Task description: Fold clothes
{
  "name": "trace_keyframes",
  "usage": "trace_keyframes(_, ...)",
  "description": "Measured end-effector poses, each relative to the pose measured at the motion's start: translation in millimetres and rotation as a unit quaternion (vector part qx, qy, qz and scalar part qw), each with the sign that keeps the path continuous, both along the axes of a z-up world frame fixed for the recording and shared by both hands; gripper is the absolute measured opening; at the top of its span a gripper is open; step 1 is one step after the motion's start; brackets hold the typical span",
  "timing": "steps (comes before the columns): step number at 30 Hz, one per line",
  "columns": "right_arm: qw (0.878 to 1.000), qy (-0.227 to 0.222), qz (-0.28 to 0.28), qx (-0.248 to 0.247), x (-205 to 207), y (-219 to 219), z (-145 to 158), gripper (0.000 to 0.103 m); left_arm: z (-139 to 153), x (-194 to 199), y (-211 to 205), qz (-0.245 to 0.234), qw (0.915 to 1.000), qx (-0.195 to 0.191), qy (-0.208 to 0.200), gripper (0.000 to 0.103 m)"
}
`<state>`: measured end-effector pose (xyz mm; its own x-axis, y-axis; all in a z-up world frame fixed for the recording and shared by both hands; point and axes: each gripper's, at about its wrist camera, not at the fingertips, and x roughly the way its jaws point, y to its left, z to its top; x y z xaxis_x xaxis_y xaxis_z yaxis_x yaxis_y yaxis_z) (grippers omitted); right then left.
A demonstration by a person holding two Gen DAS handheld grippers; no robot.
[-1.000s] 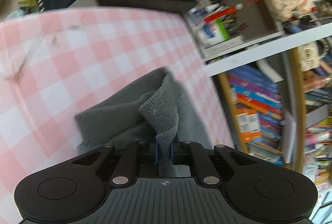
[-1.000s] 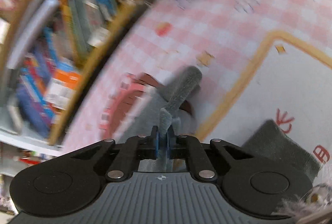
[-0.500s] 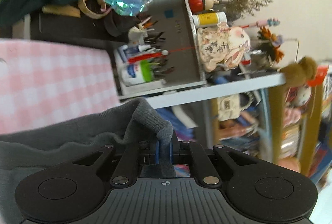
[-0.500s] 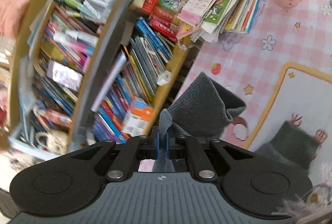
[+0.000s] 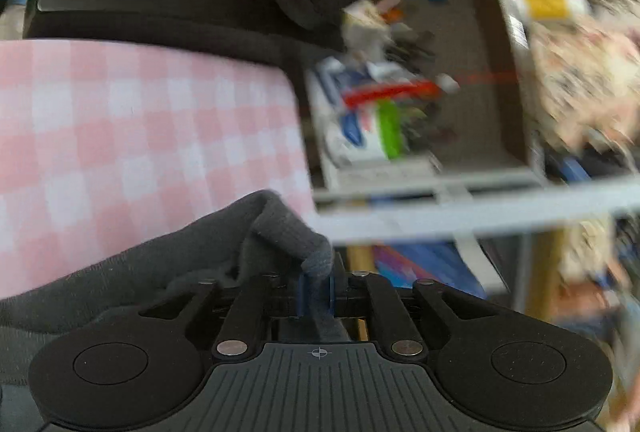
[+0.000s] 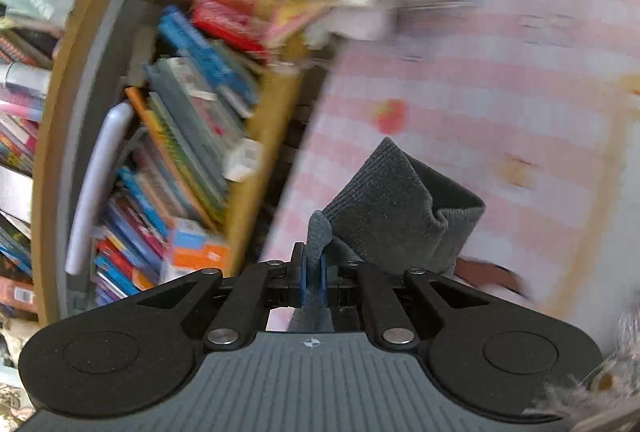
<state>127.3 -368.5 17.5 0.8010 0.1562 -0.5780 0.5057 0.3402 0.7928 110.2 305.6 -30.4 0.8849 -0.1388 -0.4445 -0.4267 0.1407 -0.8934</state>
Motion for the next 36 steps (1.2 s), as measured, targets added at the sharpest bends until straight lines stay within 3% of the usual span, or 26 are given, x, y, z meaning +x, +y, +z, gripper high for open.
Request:
trace_keyframes(2, 1.0, -0.01, 0.008, 0.0, 24, 3, -1, 0.019, -5, 9, 5, 0.01, 0.9995, -0.032, 0.001, 0.037)
trace_keyframes(3, 1.0, -0.008, 0.017, -0.008, 30, 4, -2, 0.036, -2, 2, 3, -0.005, 1.0, -0.004, 0.005, 0.042)
trace_keyframes(4, 0.999, -0.005, 0.028, -0.028, 32, 7, -1, 0.044, 1, -4, 1, -0.02, 0.9995, 0.023, 0.009, 0.049)
trace_keyframes(7, 0.991, 0.009, 0.083, -0.103, 26, 16, 1, 0.045, 10, -23, -6, -0.064, 0.9921, 0.105, 0.021, 0.051)
trace_keyframes(10, 0.976, 0.033, 0.142, -0.163, 5, 22, 0, 0.045, 19, -43, -13, -0.107, 0.976, 0.187, 0.033, 0.05)
trace_keyframes(13, 0.937, 0.053, 0.225, -0.26, -25, 45, 5, 0.045, 28, -62, -20, -0.15, 0.9511, 0.266, 0.045, 0.05)
trace_keyframes(17, 0.851, 0.051, 0.344, -0.394, -83, 81, 10, 0.045, 38, -87, -29, -0.201, 0.9088, 0.361, 0.06, 0.048)
trace_keyframes(19, 0.817, 0.044, 0.391, -0.422, -111, 92, 8, 0.045, 31, -93, -26, -0.196, 0.9138, 0.349, 0.066, 0.047)
trace_keyframes(21, 0.79, 0.037, 0.427, -0.438, -138, 100, 4, 0.04, 24, -99, -24, -0.191, 0.9186, 0.338, 0.073, 0.031)
trace_keyframes(22, 0.786, 0.033, 0.431, -0.442, -148, 103, 2, 0.027, 21, -102, -23, -0.189, 0.921, 0.332, 0.077, 0.024)
trace_keyframes(24, 0.787, 0.038, 0.436, -0.435, -161, 104, -7, 0.013, 14, -108, -21, -0.184, 0.9255, 0.321, 0.083, 0.017)
trace_keyframes(28, 0.789, 0.086, 0.406, -0.452, -169, 98, -25, 0.009, 0, -119, -17, -0.173, 0.9339, 0.297, 0.097, 0.013)
trace_keyframes(30, 0.789, 0.083, 0.405, -0.454, -167, 99, -26, 0.002, -7, -125, -15, -0.168, 0.9378, 0.285, 0.103, 0.004)
trace_keyframes(31, 0.789, 0.081, 0.405, -0.455, -166, 100, -27, 0.002, -10, -128, -14, -0.166, 0.9397, 0.279, 0.107, 0.005)
trace_keyframes(33, 0.789, 0.078, 0.403, -0.458, -163, 102, -29, 0.003, -17, -134, -12, -0.161, 0.9433, 0.268, 0.113, 0.005)
trace_keyframes(34, 0.789, 0.076, 0.403, -0.459, -162, 103, -29, 0.011, -19, -137, -11, -0.158, 0.9428, 0.269, 0.118, 0.005)
trace_keyframes(35, 0.788, 0.074, 0.402, -0.46, -161, 104, -30, 0.018, -16, -138, -14, -0.157, 0.9354, 0.29, 0.127, 0.005)
trace_keyframes(36, 0.788, 0.073, 0.401, -0.461, -160, 104, -31, 0.038, -13, -139, -16, -0.156, 0.9288, 0.308, 0.135, 0.005)
